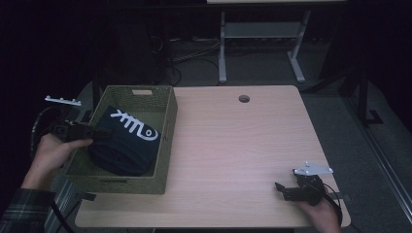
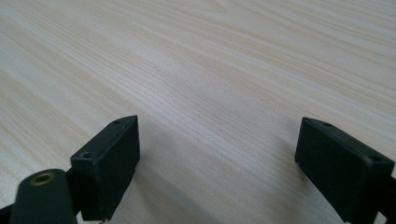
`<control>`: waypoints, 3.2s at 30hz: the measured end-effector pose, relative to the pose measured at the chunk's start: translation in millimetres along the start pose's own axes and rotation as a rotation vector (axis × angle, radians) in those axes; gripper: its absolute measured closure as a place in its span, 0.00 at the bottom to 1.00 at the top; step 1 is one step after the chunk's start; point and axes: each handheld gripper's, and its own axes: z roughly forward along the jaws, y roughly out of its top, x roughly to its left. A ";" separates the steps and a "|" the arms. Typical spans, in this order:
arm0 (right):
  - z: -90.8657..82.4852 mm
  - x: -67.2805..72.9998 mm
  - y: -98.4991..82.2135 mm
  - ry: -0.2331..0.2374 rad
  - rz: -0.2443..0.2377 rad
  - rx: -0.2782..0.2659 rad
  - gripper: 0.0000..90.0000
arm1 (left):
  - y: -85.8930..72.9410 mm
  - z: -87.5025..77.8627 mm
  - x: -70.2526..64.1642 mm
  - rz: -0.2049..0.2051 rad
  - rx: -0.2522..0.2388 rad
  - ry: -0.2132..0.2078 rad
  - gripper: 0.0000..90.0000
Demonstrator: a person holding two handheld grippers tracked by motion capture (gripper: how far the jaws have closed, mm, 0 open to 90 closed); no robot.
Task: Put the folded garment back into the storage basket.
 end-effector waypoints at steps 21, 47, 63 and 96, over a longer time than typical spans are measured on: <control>0.0 0.0 0.0 0.000 0.000 0.000 0.15 | -20.4 44.0 32.8 -0.003 0.125 0.106 0.74; 0.0 0.0 0.0 0.000 0.000 0.000 0.15 | -27.6 46.9 40.6 0.007 0.172 0.327 0.35; 0.1 0.1 0.0 0.000 0.001 0.000 0.15 | -13.1 42.6 10.6 0.049 0.050 0.267 0.29; 0.1 -0.1 0.1 -0.001 -0.002 -0.001 0.15 | 23.2 102.6 -111.4 0.239 -0.102 0.053 0.22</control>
